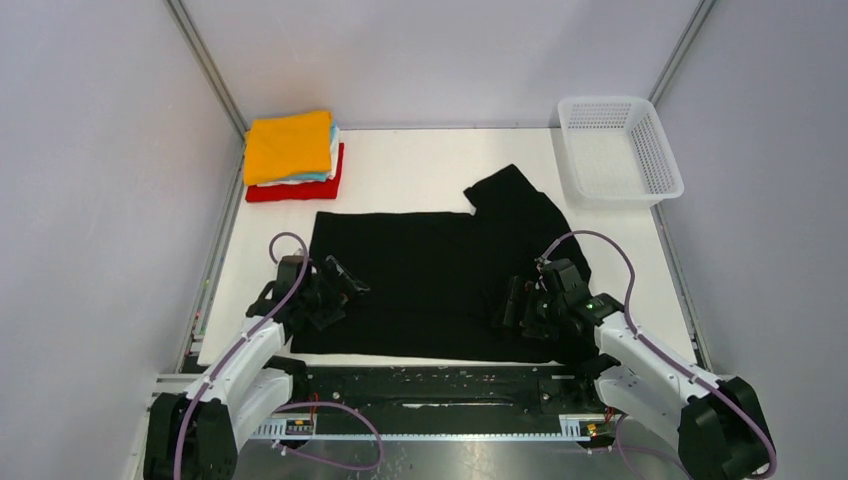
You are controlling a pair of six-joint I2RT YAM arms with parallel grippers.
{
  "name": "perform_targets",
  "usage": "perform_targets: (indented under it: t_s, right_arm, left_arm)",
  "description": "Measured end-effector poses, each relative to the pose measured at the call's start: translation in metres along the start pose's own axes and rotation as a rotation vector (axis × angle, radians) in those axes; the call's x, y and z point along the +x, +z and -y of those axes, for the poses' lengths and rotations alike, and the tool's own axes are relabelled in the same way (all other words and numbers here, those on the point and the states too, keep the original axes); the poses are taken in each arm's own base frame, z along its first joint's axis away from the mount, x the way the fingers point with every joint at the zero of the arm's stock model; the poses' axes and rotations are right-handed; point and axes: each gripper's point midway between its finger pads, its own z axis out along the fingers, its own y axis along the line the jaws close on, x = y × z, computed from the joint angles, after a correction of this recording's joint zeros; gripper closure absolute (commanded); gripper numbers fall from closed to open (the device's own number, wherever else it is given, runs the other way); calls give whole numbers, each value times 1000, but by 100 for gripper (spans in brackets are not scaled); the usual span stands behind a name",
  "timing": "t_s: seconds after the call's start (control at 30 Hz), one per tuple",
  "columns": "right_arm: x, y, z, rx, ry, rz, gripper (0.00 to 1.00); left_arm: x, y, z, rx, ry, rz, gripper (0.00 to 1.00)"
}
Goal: Fold and stack the t-shirts
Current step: Grab the side of the flattened tshirt furthest away from the robot with both arms
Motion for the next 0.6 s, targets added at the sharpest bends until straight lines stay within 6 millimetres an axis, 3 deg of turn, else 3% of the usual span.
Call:
perform_targets:
  t_s: [0.23,0.4,0.53,0.6]
  right_arm:
    - [11,-12,8,12,-2,3,1]
    - [-2,-23,6,9,-29,103,1]
    - [-36,-40,-5,3,-45,271,1]
    - [-54,-49,-10,4,-27,362,0]
  left_arm:
    - [8,-10,-8,-22,-13,-4,1]
    - [8,-21,-13,-72,10,-9,1]
    - [-19,-35,8,-83,68,63,1]
    - [-44,-39,27,-91,106,121,1]
